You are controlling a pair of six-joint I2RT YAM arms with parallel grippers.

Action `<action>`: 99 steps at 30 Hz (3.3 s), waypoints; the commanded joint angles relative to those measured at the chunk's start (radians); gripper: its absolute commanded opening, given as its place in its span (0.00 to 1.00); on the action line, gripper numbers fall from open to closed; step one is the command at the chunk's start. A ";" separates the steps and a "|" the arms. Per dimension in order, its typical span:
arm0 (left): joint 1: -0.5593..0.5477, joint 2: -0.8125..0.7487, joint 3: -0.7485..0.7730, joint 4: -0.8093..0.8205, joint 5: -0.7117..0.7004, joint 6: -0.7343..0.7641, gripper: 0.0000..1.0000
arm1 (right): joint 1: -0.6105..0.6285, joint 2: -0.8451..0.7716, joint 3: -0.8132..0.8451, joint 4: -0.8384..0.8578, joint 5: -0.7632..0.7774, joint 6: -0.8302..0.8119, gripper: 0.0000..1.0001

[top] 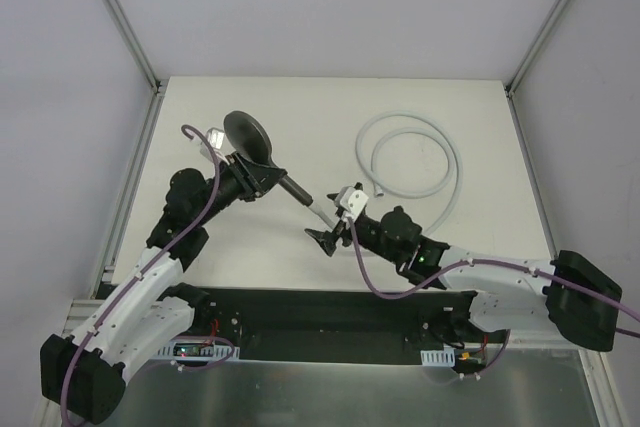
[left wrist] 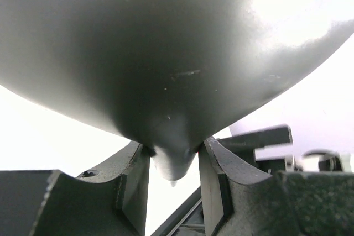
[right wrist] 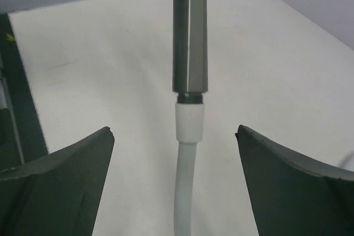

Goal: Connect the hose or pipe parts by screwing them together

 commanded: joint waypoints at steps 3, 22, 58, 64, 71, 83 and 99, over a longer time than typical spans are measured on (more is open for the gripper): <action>-0.014 -0.007 0.173 -0.245 -0.116 -0.099 0.00 | 0.151 0.066 0.101 -0.064 0.517 -0.326 0.90; -0.027 -0.032 0.204 -0.317 -0.079 -0.060 0.00 | 0.166 0.220 0.239 -0.074 0.383 -0.288 0.01; -0.027 0.014 0.169 -0.240 -0.159 -0.136 0.00 | 0.151 0.082 0.078 0.018 0.497 -0.394 0.95; -0.027 -0.027 0.204 -0.307 -0.186 -0.201 0.00 | 0.238 0.244 0.191 0.042 0.660 -0.558 0.82; -0.025 -0.049 0.227 -0.397 -0.200 -0.238 0.00 | 0.249 0.356 0.270 0.054 0.712 -0.538 0.42; -0.027 -0.009 -0.049 0.281 0.114 -0.012 0.00 | -0.114 0.172 0.152 -0.012 -0.203 0.087 0.01; -0.027 0.045 -0.029 0.260 0.047 0.060 0.00 | -0.245 0.070 -0.006 0.053 -0.242 0.195 0.78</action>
